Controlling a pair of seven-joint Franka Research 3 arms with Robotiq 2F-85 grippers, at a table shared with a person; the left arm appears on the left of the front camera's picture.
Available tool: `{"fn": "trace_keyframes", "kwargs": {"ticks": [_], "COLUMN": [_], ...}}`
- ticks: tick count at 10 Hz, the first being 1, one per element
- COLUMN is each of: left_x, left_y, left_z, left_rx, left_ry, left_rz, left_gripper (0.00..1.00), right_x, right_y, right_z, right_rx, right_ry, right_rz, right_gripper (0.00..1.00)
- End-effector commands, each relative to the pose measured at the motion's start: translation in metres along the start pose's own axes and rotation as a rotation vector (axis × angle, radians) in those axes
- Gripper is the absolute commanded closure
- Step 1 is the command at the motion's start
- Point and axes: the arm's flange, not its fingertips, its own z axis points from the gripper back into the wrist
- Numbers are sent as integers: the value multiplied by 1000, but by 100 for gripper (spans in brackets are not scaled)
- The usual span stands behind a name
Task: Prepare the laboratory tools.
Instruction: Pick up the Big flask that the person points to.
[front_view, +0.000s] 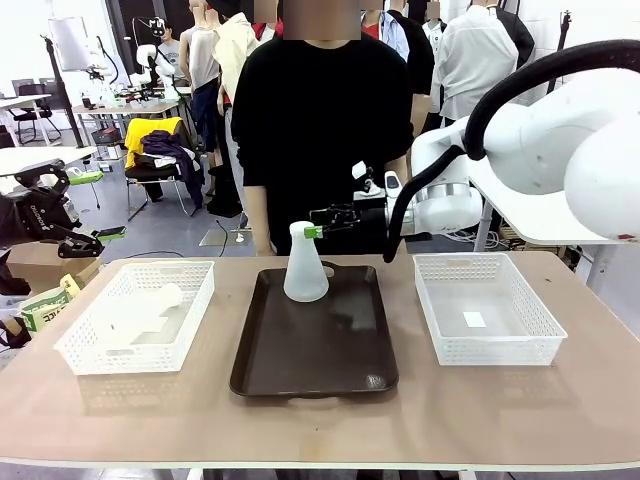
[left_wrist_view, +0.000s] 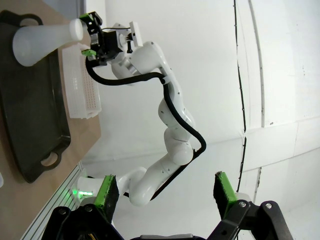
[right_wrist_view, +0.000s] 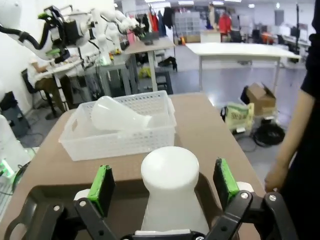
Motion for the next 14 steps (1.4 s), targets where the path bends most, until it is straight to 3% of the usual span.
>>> {"fn": "trace_keyframes", "kwargs": {"ticks": [1,3,8,10,12,13,14], "left_x": [-1,-1,-1,-1,0,-10,-18], "left_y": [-2,-2,-2,-2,0,-15,-31], "left_z": [1,1,1,1,0,-3,-7], "left_rx": [-12,-12,-12,-12,0,68,142], "left_ry": [4,4,4,4,0,25,41], "left_rz": [-7,-7,-7,-7,0,-239,-389], "left_gripper": [0,0,0,0,0,0,0], "right_x": [1,3,12,10,21,21,21], "right_y": [15,25,49,49,38,38,38], "right_z": [13,37,94,99,99,99,99], "right_rx": [-32,-102,-213,-229,-214,-214,-214], "right_ry": [69,119,-19,-38,5,5,5], "right_rz": [-55,-86,-38,-26,-61,-61,-61], "right_gripper": [0,0,0,0,0,0,0]}}
